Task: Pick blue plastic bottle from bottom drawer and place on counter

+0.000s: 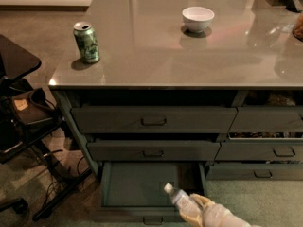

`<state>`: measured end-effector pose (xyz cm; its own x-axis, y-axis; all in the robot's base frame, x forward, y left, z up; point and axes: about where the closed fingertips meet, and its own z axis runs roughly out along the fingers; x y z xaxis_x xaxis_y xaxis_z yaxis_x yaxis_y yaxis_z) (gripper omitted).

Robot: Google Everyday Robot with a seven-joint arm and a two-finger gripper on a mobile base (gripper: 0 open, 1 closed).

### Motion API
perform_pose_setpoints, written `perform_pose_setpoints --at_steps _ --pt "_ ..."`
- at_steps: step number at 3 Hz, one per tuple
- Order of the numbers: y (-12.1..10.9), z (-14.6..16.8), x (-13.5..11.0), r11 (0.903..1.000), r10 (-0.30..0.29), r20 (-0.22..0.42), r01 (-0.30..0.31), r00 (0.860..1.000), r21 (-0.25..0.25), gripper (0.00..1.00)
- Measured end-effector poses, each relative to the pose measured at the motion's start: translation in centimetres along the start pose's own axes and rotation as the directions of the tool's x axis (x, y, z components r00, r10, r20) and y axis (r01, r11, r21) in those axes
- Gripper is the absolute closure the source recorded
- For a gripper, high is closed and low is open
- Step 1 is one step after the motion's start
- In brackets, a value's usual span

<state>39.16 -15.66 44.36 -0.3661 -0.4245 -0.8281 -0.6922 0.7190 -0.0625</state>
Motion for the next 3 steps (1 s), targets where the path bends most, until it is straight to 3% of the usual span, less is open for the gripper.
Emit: perform_pose_setpoints --at_steps 1,2,3 --pt "2.5 -5.0 -7.0 0.9980 -0.053 0.040 0.052 0.998 0.035 1.00" --pt "1.7 -6.9 -11.1 0.9881 -0.131 0.051 0.126 0.990 0.088 1.00" --pt "1.7 -6.9 -11.1 0.9881 -0.131 0.051 0.126 0.990 0.087 1.00"
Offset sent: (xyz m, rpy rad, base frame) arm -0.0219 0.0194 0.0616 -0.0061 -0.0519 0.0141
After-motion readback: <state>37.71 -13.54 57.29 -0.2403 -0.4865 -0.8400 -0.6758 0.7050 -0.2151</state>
